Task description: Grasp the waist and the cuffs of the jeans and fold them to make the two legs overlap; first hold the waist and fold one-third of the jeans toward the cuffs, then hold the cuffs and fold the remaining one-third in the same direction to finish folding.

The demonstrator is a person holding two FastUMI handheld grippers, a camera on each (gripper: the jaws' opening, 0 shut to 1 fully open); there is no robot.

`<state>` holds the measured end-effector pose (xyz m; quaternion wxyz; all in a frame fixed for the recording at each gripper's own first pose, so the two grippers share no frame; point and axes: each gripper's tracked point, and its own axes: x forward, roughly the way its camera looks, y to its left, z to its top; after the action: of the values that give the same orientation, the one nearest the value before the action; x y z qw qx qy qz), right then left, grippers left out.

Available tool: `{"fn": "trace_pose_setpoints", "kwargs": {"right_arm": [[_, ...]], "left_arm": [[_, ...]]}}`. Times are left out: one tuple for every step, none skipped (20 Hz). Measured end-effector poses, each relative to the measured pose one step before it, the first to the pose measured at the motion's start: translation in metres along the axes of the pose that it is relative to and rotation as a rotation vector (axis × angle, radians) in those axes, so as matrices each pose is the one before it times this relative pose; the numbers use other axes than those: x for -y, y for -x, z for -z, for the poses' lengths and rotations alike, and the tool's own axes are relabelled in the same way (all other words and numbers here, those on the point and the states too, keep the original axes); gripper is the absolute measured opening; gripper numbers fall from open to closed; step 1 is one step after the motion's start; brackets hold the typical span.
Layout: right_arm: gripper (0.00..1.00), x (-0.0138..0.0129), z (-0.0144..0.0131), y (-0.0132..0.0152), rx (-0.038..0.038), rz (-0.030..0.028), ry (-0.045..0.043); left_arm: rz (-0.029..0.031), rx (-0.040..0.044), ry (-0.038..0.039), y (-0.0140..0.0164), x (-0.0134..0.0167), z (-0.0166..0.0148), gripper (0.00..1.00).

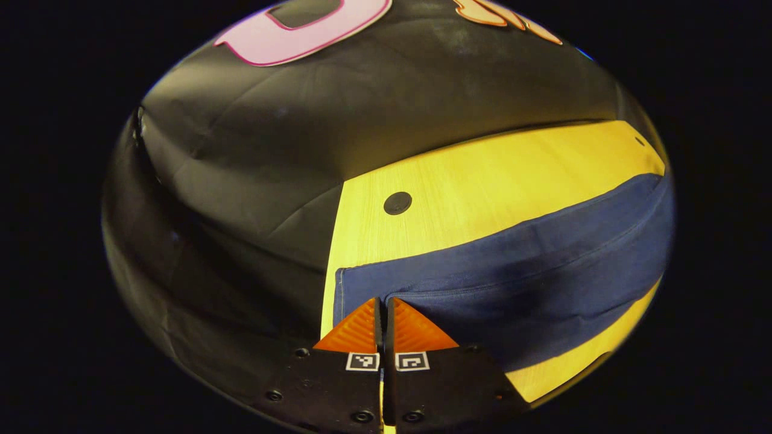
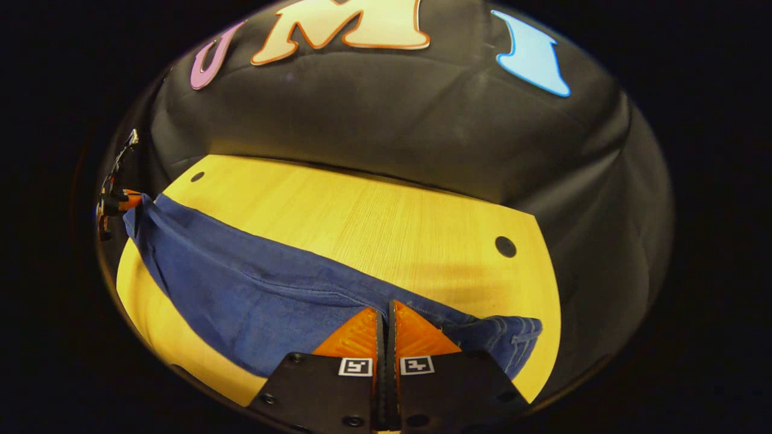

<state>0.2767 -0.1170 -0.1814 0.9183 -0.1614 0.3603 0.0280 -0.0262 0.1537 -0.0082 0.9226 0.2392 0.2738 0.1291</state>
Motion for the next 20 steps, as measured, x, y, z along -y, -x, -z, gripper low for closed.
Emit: {"fn": "trace_pose_setpoints", "kwargs": {"right_arm": [[0.02, -0.00020, 0.00788, -0.01701, -0.02900, -0.00650, -0.01420], [0.02, -0.00120, 0.00732, -0.01392, -0.02945, -0.01109, -0.01876], [0.02, -0.00182, 0.00411, -0.00873, -0.01808, -0.00752, -0.01504], [0.03, 0.00374, 0.00216, -0.00889, -0.00760, -0.00556, -0.00886], [0.02, 0.00074, 0.00137, -0.00525, -0.00407, -0.00810, -0.00447], [0.02, -0.00167, 0.00120, -0.00281, -0.00522, -0.00978, -0.00789], [0.03, -0.00173, 0.00050, -0.00074, -0.00437, -0.01277, -0.00621], [0.04, -0.00025, 0.00007, 0.00068, 0.00577, -0.01289, -0.00729], [0.04, 0.00039, -0.00388, 0.00213, 0.01209, -0.00723, -0.00435], [0.07, 0.00122, -0.00602, 0.00339, 0.02386, -0.00316, -0.00325], [0.14, 0.00223, -0.00682, 0.00584, 0.02084, 0.00192, -0.00761], [0.31, 0.01118, -0.00312, 0.00455, 0.01654, 0.02856, -0.00147], [0.48, 0.00879, -0.00308, 0.00545, 0.01442, 0.00158, -0.01014], [0.66, 0.00624, -0.00811, 0.00735, 0.02546, 0.00121, -0.02410], [0.83, 0.00651, -0.00856, 0.00927, 0.02725, 0.00245, -0.03105], [1.00, 0.00914, -0.00779, 0.00754, 0.02292, 0.01267, -0.02560], [1.00, 0.01217, -0.00472, 0.01177, 0.01706, 0.01921, -0.02006], [0.98, 0.01342, -0.00007, 0.01079, 0.01253, 0.01876, -0.01514], [1.00, 0.01478, 0.00108, 0.00941, 0.00135, 0.02452, -0.00960], [1.00, 0.01798, 0.00464, 0.00739, -0.00785, 0.03094, 0.00062]], "left_arm": [[0.00786, -0.02397, -0.00753, 0.00029, -0.00071, 0.00260, 0.00], [0.01134, -0.03194, 0.00080, 0.00045, -0.00012, 0.00452, 0.00], [0.00545, -0.02097, 0.00579, 0.00130, -0.00096, -0.00113, 0.00], [0.00259, -0.00807, 0.00928, 0.00321, -0.00094, -0.00386, 0.00], [0.00523, 0.00203, 0.00837, 0.00054, 0.00223, -0.00428, 0.00], [-0.00076, 0.01134, 0.00973, 0.00227, -0.00075, -0.00452, 0.00], [-0.00277, 0.01581, 0.00483, -0.00438, 0.00102, 0.00267, 0.00], [-0.00147, 0.00547, -0.00232, -0.00047, 0.00000, 0.00163, 0.00], [-0.00156, 0.00626, -0.00565, -0.00150, -0.00037, 0.00241, 0.00], [-0.00366, 0.01084, -0.00489, 0.00218, -0.00067, -0.00238, 0.00], [-0.00180, 0.01038, -0.00550, -0.00014, 0.00120, -0.00187, 0.00], [-0.01602, 0.00580, -0.01374, 0.00337, -0.00223, -0.00384, 0.00], [-0.00181, 0.01320, -0.01097, 0.00681, 0.00379, -0.01102, 0.17], [-0.01246, 0.01925, -0.01213, 0.00769, 0.00115, -0.00987, 0.35], [-0.01578, 0.02137, -0.01296, 0.00892, 0.00253, -0.01267, 0.31], [-0.01832, 0.02463, -0.01119, 0.01020, 0.00260, -0.01330, 0.56], [-0.01585, 0.02789, -0.00453, 0.00905, 0.00312, -0.01434, 0.67], [-0.01367, 0.02870, 0.00085, 0.00933, 0.00240, -0.01143, 0.78], [-0.00267, 0.02049, 0.00510, 0.00376, -0.00053, -0.00109, 0.89], [0.00806, 0.01384, 0.01049, 0.00349, 0.00246, -0.00155, 0.89]]}}
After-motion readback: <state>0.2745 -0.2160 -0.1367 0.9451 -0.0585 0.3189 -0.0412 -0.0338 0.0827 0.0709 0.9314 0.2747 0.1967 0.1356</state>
